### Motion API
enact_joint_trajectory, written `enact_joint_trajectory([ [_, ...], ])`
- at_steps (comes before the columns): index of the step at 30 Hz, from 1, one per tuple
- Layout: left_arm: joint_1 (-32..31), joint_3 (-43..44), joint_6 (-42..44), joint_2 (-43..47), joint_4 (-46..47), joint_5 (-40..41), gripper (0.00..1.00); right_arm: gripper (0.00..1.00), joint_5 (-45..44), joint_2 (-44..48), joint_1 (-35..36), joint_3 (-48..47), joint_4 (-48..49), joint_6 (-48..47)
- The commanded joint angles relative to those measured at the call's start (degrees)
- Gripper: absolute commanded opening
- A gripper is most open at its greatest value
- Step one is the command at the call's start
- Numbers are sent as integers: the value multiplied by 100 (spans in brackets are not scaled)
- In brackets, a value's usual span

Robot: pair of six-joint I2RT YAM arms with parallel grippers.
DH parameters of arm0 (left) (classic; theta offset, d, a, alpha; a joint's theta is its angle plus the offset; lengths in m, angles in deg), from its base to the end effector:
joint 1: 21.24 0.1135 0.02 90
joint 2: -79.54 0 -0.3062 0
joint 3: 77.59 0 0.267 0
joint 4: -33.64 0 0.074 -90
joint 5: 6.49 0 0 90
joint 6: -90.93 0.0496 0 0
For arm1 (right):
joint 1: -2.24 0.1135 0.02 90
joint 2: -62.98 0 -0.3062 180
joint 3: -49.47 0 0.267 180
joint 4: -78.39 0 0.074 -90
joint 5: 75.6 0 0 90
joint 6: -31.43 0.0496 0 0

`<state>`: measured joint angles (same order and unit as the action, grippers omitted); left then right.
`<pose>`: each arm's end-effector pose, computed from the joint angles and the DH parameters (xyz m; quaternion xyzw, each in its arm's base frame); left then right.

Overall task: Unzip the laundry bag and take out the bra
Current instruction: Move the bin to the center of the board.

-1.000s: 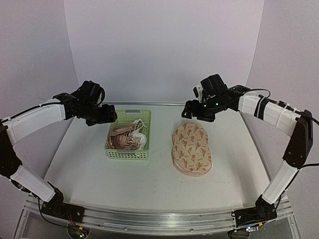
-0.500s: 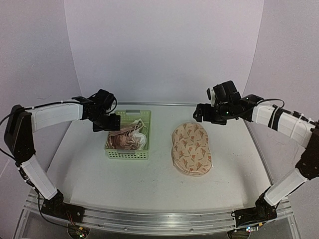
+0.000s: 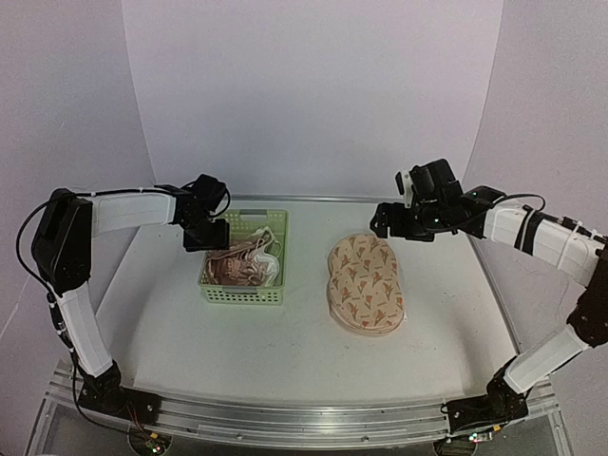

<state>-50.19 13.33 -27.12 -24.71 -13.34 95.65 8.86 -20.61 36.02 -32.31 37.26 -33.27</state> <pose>0.3689 -0.1922 0.2423 -0.0195 0.9614 -0.0317 0.2727 0.2878 0.1867 0.3253 -0.0485 0.9147 0.1581 0.3688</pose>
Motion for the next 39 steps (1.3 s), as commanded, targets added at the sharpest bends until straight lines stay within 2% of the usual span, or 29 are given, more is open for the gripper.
enact_joint_trajectory([
  [1,134,311,-7,-142,104,77,62,89,-18,299,-29,82,273,-112],
  [8,261,387,-16,-377,109,34,55,89,-8,283,-47,112,287,-143],
  [11,291,398,-16,-466,120,2,49,89,13,266,-55,112,292,-150],
  [18,329,398,10,-624,155,-134,19,89,40,255,-54,127,293,-135],
  [24,324,359,37,-590,164,-168,0,89,48,230,-56,138,300,-122],
  [31,221,230,-7,-436,217,-296,0,89,67,194,-56,230,318,-78],
  [39,-314,162,-181,-386,224,-281,0,89,-29,352,-56,481,327,-69],
])
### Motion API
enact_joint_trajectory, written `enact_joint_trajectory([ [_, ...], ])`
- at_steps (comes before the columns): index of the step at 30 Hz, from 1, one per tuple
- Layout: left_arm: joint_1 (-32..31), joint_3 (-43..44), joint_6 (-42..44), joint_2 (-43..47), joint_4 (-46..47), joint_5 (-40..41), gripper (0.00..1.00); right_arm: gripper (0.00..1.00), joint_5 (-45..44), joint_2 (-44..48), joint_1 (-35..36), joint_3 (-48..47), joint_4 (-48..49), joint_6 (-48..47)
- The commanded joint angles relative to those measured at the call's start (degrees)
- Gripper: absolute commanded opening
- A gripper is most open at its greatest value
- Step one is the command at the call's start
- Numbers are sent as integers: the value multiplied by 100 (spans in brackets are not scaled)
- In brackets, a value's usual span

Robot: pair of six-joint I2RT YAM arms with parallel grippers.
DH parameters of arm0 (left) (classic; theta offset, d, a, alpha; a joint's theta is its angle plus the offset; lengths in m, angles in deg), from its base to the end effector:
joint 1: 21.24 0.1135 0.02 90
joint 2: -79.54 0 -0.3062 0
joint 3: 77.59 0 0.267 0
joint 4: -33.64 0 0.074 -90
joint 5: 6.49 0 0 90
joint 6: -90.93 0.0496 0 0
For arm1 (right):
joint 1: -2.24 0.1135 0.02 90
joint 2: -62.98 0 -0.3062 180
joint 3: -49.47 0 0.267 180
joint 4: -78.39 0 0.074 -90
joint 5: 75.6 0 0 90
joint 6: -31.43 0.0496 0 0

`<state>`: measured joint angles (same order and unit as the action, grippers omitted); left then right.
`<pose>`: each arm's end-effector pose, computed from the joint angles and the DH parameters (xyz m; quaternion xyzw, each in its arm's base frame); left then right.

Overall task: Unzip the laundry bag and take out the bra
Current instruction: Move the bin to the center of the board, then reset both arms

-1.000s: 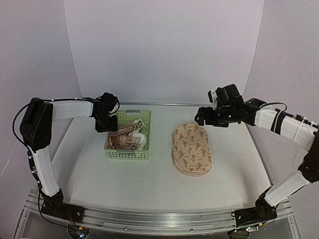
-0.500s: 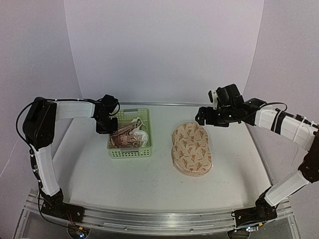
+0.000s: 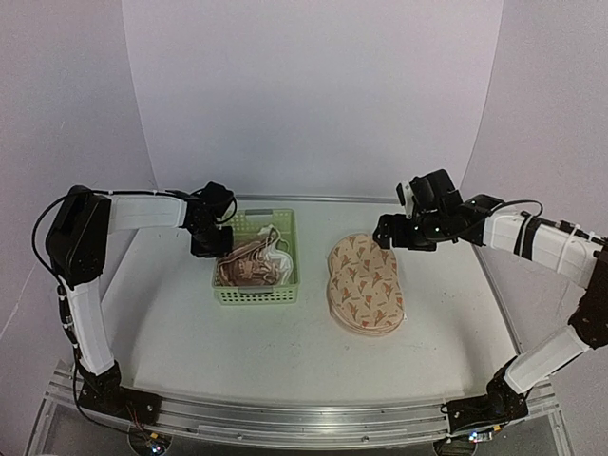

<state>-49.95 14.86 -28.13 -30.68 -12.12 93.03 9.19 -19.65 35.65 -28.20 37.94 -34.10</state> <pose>0.3854 -0.2017 0.2093 -0.0220 0.9700 -0.0395 0.2388 0.2807 0.1798 0.3062 -0.0548 0.9228 0.1466 0.3520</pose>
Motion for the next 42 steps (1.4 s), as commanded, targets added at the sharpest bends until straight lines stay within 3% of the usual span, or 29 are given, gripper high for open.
enact_joint_trajectory([
  [1,-405,0,-115,217,104,-23,0,89,-79,292,-19,96,259,14],
  [23,-1040,-249,-824,535,96,-118,1,92,-329,550,-19,276,268,-45],
  [27,-1040,-221,-799,560,96,-104,14,98,-480,579,-27,248,255,-111],
  [33,-1040,-238,-759,617,87,-54,27,98,-670,694,-115,228,208,-190],
  [39,-1040,-157,-655,931,37,84,52,98,-814,858,-341,130,7,-374],
  [42,-1031,48,-520,1037,-85,158,61,98,-1361,885,-343,-24,-223,-515],
])
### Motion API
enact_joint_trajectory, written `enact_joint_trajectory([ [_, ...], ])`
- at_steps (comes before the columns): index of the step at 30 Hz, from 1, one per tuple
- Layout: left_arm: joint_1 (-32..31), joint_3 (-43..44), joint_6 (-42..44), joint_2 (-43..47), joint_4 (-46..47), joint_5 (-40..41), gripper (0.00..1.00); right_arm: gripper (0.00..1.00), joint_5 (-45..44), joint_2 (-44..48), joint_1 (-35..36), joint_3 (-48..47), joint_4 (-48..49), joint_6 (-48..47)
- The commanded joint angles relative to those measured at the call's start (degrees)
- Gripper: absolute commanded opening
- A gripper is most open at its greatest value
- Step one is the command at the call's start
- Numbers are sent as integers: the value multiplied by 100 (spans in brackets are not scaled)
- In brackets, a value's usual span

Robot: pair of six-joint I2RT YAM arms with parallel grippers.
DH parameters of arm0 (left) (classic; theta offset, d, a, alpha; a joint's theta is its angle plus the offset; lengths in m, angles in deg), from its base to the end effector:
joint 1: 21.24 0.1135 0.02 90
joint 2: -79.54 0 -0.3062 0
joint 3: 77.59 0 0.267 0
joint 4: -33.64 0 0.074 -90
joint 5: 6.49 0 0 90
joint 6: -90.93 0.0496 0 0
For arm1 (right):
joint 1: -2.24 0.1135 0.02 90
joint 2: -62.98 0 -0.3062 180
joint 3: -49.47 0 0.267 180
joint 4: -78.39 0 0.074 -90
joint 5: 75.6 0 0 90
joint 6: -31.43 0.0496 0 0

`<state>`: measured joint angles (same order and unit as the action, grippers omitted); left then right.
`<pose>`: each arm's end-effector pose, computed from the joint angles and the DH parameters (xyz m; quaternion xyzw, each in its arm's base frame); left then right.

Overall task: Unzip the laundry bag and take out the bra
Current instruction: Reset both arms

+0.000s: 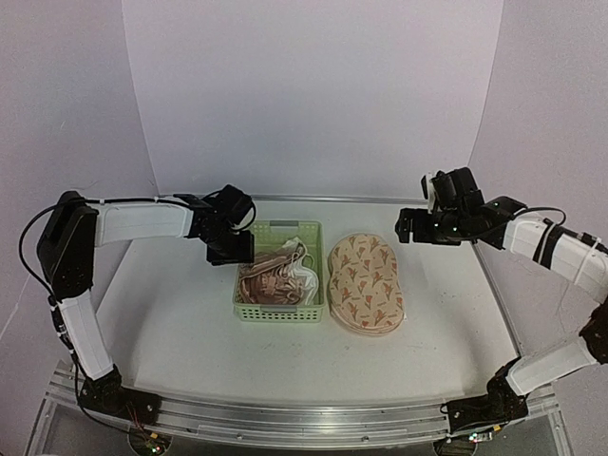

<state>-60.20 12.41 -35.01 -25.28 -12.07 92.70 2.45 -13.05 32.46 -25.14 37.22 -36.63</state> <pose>0.3292 -0.2560 0.2342 0.0050 0.9642 -0.0927 0.2484 0.2672 0.1437 0.3211 -0.0240 0.9113 0.0902 0.4010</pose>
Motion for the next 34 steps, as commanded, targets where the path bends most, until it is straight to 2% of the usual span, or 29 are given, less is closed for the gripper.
enact_joint_trajectory([
  [1,-6,391,227,523,-139,206,63,98,-904,254,-25,-359,-197,-301],
  [7,116,958,709,647,-362,206,78,98,-2242,484,-23,-289,-271,-531],
  [11,450,1157,957,857,-466,170,97,98,-3088,677,-25,-62,-302,-696],
  [12,556,1172,1015,924,-477,163,99,98,-3222,750,-25,-13,-302,-699],
  [16,1052,1121,1127,1259,-506,81,99,98,-3494,1042,-25,244,-302,-655],
  [19,1223,991,1316,1532,-527,313,99,98,-3514,1177,-23,449,-302,-539],
  [24,1243,632,1551,2031,-516,792,99,98,-3175,1371,-23,755,-328,-283],
  [31,1242,-212,1428,2862,-352,850,99,98,-2351,1712,-25,1319,-106,-115],
  [34,1244,-647,1357,3218,-201,806,100,98,-2355,1880,-22,1465,43,130],
])
